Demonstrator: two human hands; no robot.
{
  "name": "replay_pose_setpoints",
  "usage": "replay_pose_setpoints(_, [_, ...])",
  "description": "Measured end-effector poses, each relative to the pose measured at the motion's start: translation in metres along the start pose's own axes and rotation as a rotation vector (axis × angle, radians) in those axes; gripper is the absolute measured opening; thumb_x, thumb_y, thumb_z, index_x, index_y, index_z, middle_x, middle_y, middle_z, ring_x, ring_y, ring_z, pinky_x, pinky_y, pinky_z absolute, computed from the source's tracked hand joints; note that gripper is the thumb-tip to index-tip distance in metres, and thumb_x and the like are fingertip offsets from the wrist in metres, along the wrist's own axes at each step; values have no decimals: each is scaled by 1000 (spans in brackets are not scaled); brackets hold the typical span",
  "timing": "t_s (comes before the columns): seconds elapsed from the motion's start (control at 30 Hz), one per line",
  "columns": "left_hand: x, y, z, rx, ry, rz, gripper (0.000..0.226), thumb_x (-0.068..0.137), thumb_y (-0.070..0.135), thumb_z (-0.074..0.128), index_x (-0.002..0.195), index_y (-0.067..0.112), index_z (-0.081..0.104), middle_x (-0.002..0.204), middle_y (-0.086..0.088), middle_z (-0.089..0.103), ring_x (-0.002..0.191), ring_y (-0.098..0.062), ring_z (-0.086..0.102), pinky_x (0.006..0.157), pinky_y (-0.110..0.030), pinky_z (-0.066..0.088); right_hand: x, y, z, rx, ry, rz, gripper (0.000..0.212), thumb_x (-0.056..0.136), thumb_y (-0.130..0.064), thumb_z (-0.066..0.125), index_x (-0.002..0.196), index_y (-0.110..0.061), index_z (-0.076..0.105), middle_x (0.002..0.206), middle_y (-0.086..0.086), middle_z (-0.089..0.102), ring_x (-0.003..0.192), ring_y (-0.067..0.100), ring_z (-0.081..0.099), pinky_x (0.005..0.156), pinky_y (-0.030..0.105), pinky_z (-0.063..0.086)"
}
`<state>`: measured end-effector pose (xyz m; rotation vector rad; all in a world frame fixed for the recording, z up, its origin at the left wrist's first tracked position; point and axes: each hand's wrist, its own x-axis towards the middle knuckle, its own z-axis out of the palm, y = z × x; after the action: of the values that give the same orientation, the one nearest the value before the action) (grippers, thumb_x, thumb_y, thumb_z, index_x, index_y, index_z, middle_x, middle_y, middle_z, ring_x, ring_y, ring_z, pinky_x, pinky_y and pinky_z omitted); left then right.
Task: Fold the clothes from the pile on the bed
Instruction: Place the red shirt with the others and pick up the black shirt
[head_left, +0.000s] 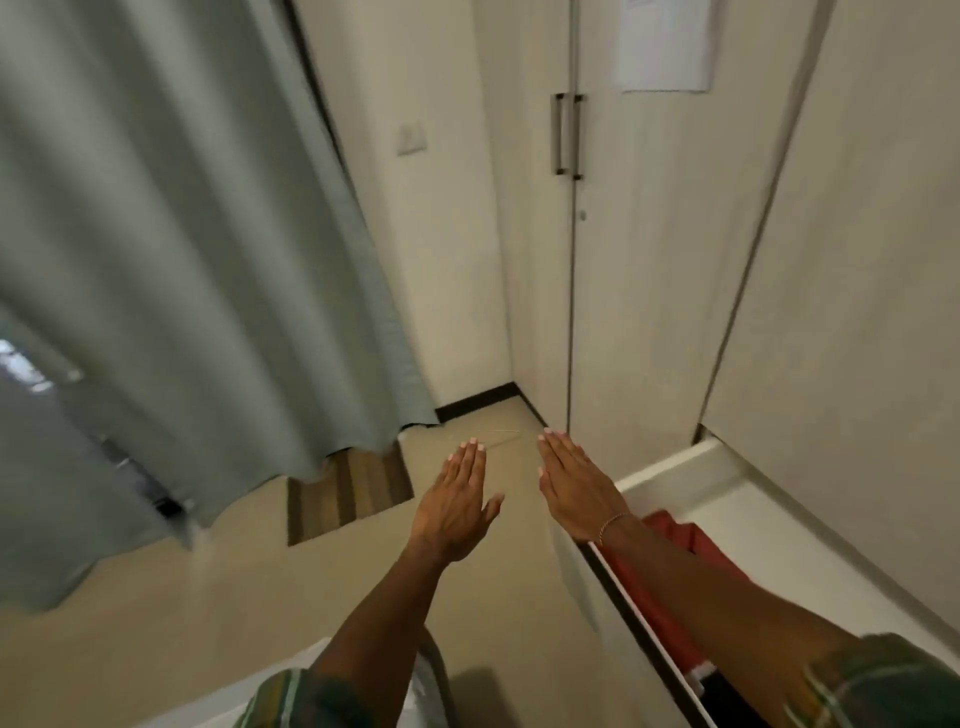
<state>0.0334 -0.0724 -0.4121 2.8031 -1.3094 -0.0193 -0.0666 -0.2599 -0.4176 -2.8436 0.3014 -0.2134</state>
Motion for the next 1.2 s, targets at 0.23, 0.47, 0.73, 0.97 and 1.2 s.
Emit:
replay_pose_setpoints(0.23, [-50, -143, -6, 3, 11, -309, 83, 88, 53, -13, 158, 8, -8, 168, -11, -8, 155, -22, -10, 126, -36, -3, 109, -137, 43, 6, -85, -336, 81, 93, -48, -13, 160, -7, 8, 168, 11, 6, 156, 22, 2, 122, 30, -4])
replay_pose_setpoints(0.47, [-159, -248, -16, 10, 36, -669, 85, 86, 48, -17, 159, 5, -3, 168, -13, -5, 155, -23, -5, 126, -36, -1, 158, -289, 90, 36, -168, -688, 76, 97, -42, -6, 159, -3, 13, 167, 14, 12, 156, 25, 7, 121, 30, -5])
replay_pose_setpoints(0.73, [-312, -298, -16, -51, 70, -1159, 84, 87, 49, -18, 159, 6, -4, 168, -10, -6, 155, -20, -6, 126, -33, -3, 158, -461, 151, 56, -348, -1075, 71, 99, -41, -3, 160, -5, 10, 168, 12, 9, 156, 24, 7, 127, 35, 5])
replay_pose_setpoints(0.97, [-388, -315, -22, -119, 99, -1472, 61, 110, 37, 16, 160, 7, -2, 168, -10, -4, 155, -20, -3, 124, -30, -2, 117, -586, 185, 92, -452, -1399, 60, 107, -33, 8, 159, -3, 8, 168, 13, 7, 156, 24, 6, 127, 35, 5])
replay_pose_setpoints(1.2, [-441, -324, -7, -267, 142, -1799, 65, 108, 46, 17, 160, 11, -2, 169, -6, -4, 156, -21, -2, 125, -34, 5, 80, -662, 223, 114, -582, -1557, 57, 110, -32, 16, 160, -7, 8, 169, 10, 7, 156, 21, 4, 124, 30, 0])
